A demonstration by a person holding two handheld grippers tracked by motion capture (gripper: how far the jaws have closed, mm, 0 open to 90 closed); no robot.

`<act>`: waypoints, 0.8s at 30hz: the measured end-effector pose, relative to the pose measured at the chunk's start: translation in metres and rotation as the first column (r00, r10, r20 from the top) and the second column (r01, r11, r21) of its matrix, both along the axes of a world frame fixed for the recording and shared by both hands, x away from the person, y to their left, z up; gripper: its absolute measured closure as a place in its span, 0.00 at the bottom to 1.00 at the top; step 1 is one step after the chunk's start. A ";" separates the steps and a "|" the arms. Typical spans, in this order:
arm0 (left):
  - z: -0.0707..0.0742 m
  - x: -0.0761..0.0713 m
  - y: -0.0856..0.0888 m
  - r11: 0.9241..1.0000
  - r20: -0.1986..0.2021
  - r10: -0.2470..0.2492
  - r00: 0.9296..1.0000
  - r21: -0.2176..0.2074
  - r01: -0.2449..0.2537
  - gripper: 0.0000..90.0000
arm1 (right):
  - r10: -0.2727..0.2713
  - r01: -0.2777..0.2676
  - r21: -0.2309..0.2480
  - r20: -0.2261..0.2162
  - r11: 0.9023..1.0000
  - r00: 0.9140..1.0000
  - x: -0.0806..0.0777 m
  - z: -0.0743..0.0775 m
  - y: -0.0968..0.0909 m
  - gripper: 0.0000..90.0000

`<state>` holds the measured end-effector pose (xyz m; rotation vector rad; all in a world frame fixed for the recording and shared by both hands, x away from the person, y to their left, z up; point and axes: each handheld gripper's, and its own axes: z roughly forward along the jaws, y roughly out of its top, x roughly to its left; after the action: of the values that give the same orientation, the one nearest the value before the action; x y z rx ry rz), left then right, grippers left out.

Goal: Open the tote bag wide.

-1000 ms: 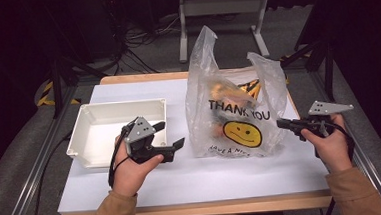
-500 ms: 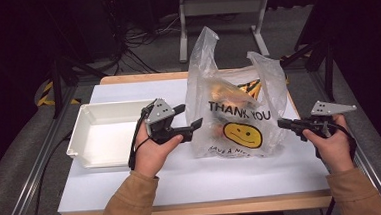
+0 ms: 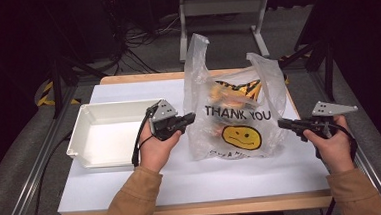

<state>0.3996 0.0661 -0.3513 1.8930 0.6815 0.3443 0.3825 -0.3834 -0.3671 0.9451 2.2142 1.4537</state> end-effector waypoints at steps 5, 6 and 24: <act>-0.015 -0.003 0.000 0.999 -0.017 -0.016 1.000 0.051 0.017 1.00 | -0.006 0.006 -0.012 -0.011 1.000 1.000 -0.001 -0.004 -0.001 0.99; -0.019 -0.003 0.000 0.999 -0.028 -0.018 0.999 0.046 0.019 1.00 | -0.007 0.007 -0.016 -0.015 1.000 1.000 -0.001 -0.006 -0.001 0.99; -0.058 -0.008 -0.013 0.980 -0.077 -0.016 0.997 0.197 0.031 0.99 | 0.008 -0.017 -0.076 -0.117 0.997 0.993 -0.002 -0.039 0.004 0.99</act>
<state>0.3919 0.0526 -0.4089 2.1110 0.6949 0.3375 0.3803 -0.3790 -0.4062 1.0166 2.3448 1.3395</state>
